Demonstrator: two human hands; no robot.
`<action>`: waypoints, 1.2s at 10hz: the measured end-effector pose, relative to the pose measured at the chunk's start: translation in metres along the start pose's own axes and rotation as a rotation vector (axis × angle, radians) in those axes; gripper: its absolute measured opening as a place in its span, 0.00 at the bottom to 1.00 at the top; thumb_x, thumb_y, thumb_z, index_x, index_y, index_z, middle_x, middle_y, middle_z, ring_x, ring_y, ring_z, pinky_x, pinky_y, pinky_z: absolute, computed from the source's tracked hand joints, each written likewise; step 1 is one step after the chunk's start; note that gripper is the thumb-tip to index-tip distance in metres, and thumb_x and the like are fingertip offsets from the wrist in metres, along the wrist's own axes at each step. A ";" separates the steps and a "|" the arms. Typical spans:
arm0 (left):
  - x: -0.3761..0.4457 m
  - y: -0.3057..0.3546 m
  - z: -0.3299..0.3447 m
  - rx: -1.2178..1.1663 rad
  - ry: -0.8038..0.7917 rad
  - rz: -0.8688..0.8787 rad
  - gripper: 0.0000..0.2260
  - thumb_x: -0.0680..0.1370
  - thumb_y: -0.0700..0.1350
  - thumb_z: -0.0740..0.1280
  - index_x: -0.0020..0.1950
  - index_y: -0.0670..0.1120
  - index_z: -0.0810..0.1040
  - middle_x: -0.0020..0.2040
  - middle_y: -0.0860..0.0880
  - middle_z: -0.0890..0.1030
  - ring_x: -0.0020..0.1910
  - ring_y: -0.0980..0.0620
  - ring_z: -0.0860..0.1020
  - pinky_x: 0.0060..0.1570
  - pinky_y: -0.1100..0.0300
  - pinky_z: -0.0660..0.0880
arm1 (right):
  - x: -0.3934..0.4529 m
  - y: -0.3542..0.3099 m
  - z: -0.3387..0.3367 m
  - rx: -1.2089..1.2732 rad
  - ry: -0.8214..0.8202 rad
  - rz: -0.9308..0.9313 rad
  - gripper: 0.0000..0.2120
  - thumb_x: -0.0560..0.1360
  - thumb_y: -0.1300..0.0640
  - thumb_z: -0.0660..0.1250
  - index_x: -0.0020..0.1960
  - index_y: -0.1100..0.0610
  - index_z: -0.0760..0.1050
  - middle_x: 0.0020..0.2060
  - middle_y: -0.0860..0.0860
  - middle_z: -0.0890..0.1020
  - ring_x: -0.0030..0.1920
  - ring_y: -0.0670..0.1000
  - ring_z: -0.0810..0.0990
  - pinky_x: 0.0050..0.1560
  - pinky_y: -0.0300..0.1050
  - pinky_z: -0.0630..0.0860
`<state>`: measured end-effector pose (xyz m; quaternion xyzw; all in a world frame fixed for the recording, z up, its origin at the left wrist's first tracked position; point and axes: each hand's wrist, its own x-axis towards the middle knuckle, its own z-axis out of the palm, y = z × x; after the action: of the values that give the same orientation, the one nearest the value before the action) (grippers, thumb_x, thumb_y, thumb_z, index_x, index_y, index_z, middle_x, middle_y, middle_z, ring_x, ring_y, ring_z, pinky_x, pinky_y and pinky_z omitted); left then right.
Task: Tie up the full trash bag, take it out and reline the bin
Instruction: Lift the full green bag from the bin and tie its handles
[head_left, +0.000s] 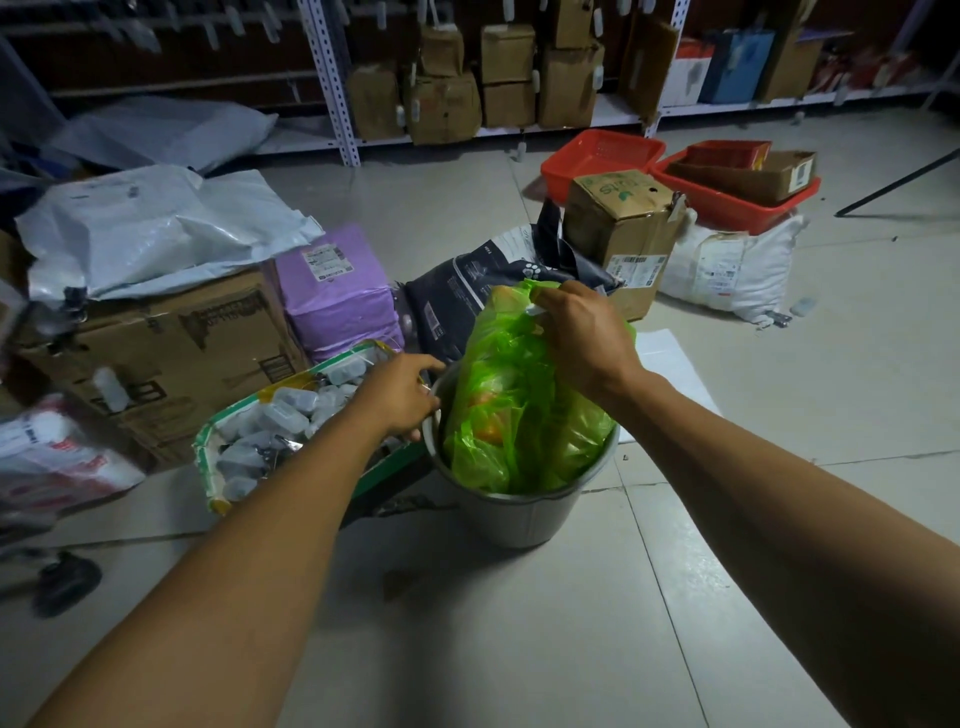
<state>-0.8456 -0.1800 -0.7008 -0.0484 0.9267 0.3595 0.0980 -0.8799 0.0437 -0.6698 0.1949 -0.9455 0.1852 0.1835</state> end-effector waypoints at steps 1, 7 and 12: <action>0.002 -0.001 0.001 -0.010 0.020 -0.007 0.20 0.76 0.34 0.69 0.67 0.48 0.77 0.41 0.40 0.84 0.32 0.39 0.83 0.37 0.42 0.82 | 0.004 -0.005 -0.009 0.038 0.042 -0.003 0.08 0.74 0.67 0.66 0.51 0.61 0.79 0.47 0.59 0.80 0.44 0.62 0.79 0.40 0.53 0.76; -0.013 -0.002 0.000 -0.014 0.066 -0.011 0.17 0.77 0.37 0.66 0.63 0.50 0.80 0.37 0.45 0.83 0.28 0.44 0.81 0.25 0.56 0.78 | 0.021 -0.023 -0.065 0.087 0.193 0.018 0.06 0.75 0.66 0.64 0.48 0.64 0.80 0.42 0.59 0.79 0.41 0.61 0.78 0.37 0.51 0.71; -0.015 -0.005 0.003 0.013 0.070 -0.164 0.15 0.77 0.39 0.65 0.64 0.46 0.78 0.58 0.43 0.81 0.58 0.43 0.80 0.54 0.59 0.74 | 0.058 -0.026 -0.132 0.284 0.381 0.107 0.07 0.75 0.64 0.65 0.49 0.61 0.82 0.45 0.57 0.83 0.45 0.57 0.79 0.47 0.50 0.73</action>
<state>-0.8300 -0.1814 -0.7025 -0.1360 0.9249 0.3422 0.0949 -0.8821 0.0593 -0.5239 0.1297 -0.8673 0.3591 0.3193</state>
